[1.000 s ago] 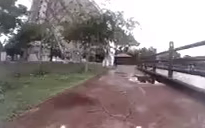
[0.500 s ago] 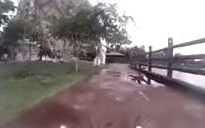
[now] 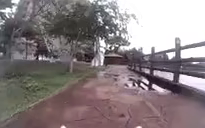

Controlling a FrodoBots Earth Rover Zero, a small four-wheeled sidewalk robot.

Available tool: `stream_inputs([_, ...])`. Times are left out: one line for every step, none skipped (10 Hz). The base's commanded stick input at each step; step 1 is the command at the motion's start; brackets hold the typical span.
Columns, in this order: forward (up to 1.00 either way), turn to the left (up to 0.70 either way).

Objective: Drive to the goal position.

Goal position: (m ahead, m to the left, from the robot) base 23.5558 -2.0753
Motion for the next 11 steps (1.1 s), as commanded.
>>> stream_inputs([1.00,0.10])
stream_inputs([1.00,0.10])
stream_inputs([1.00,0.10])
stream_inputs([1.00,0.10])
stream_inputs([1.00,0.10])
stream_inputs([1.00,0.10])
stream_inputs([1.00,0.05])
stream_inputs([1.00,-0.30])
stream_inputs([1.00,-0.30])
stream_inputs([1.00,-0.30])
stream_inputs([1.00,-0.30])
